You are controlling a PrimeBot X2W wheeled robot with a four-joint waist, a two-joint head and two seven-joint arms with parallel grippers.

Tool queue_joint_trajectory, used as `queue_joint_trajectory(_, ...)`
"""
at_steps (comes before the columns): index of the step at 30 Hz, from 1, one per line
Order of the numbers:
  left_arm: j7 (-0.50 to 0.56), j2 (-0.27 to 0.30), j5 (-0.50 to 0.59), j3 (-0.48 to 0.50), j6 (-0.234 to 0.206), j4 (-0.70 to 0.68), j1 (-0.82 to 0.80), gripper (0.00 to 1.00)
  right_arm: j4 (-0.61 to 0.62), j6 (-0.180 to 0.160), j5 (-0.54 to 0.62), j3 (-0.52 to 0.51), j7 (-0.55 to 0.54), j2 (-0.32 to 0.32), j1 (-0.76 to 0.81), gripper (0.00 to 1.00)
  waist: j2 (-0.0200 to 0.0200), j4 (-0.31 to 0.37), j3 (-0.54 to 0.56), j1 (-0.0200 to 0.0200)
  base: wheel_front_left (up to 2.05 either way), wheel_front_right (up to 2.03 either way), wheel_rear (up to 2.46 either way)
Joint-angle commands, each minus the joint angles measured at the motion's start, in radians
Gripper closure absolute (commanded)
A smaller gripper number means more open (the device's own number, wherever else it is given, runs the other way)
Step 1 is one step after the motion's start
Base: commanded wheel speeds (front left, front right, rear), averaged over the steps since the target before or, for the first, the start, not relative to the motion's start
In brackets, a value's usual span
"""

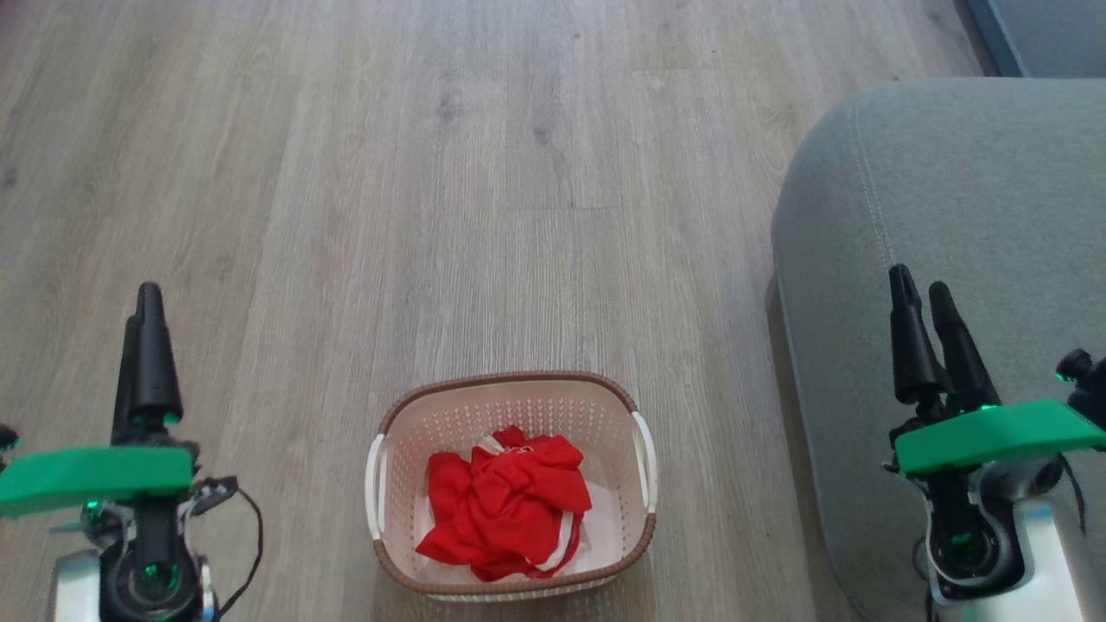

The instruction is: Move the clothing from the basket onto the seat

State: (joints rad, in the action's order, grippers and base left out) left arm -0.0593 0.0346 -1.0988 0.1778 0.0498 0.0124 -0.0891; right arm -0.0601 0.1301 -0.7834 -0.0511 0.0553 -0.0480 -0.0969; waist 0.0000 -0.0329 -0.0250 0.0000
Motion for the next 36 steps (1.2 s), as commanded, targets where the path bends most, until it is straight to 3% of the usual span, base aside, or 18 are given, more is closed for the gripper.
queue_joint_trajectory(1,-0.013,0.010,0.042,0.001,-0.015,-0.063,-0.061,0.00,0.054,0.000,0.048,0.019,0.016,-0.022,-0.066,0.00,0.0000,-0.003,-0.001,0.0000,0.00,0.00,0.00)
queue_joint_trajectory(11,-0.042,0.011,0.277,-0.118,-0.135,-0.159,-0.056,0.00,0.096,0.000,0.237,0.070,0.045,-0.043,-0.076,0.00,0.0000,-0.021,-0.001,0.0000,0.00,0.00,0.00)
queue_joint_trajectory(23,-0.077,0.027,0.588,-0.307,-0.251,-0.140,-0.047,0.00,0.060,0.000,0.398,0.122,0.080,-0.047,-0.068,0.00,0.0000,-0.027,0.002,0.0000,0.00,0.00,0.00)
queue_joint_trajectory(30,-0.098,0.075,0.665,-0.444,-0.335,-0.096,-0.055,0.00,0.039,0.000,0.487,0.147,0.101,-0.046,-0.067,0.00,0.0000,-0.026,0.001,0.0000,0.00,0.00,0.00)
queue_joint_trajectory(36,-0.115,0.077,0.706,-0.479,-0.353,-0.064,-0.053,0.00,-0.005,0.001,0.528,0.137,0.119,-0.032,-0.054,0.00,0.0000,-0.028,0.001,0.0000,0.00,0.00,0.00)
